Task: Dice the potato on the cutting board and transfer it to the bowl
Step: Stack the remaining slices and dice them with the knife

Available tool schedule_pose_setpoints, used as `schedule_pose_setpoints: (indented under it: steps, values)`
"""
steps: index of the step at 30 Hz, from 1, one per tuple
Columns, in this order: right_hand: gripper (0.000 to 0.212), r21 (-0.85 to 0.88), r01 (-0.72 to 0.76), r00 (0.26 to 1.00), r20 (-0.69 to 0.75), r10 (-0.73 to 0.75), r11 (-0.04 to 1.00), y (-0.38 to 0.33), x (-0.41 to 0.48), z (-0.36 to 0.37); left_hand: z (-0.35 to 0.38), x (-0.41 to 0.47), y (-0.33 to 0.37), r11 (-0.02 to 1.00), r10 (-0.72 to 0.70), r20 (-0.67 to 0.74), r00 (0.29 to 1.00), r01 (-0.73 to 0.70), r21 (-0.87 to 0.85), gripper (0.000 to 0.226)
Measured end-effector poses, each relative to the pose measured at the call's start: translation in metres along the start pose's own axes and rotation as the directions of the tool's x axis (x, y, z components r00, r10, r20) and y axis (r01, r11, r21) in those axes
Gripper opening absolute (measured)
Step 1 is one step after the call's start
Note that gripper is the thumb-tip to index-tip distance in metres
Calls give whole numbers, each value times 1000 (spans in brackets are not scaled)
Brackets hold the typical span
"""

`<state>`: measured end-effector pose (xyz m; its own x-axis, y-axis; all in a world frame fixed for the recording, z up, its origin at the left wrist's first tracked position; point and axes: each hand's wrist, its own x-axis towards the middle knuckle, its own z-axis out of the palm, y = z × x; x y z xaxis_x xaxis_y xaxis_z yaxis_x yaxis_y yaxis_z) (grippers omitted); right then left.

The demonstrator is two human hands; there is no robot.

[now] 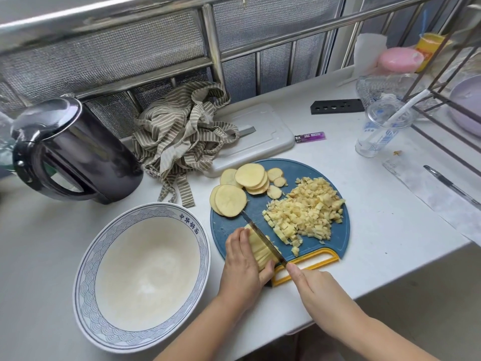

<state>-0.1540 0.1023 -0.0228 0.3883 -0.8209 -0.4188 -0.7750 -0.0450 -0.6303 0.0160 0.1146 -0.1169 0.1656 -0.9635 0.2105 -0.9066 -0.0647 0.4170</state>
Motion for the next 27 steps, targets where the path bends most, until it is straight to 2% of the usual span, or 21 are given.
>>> schedule_pose_setpoints:
  steps: [19, 27]
  values:
    - [57, -42, -141, 989, 47, 143, 989, -4, 9, 6, 4, 5, 3, 999, -26, -39, 999, 27, 33, 80]
    - [56, -61, -132, 991, 22, 133, 989, 1, 15, 8, 6, 6, 2, 999, -31, -59, 998, 32, 19, 81]
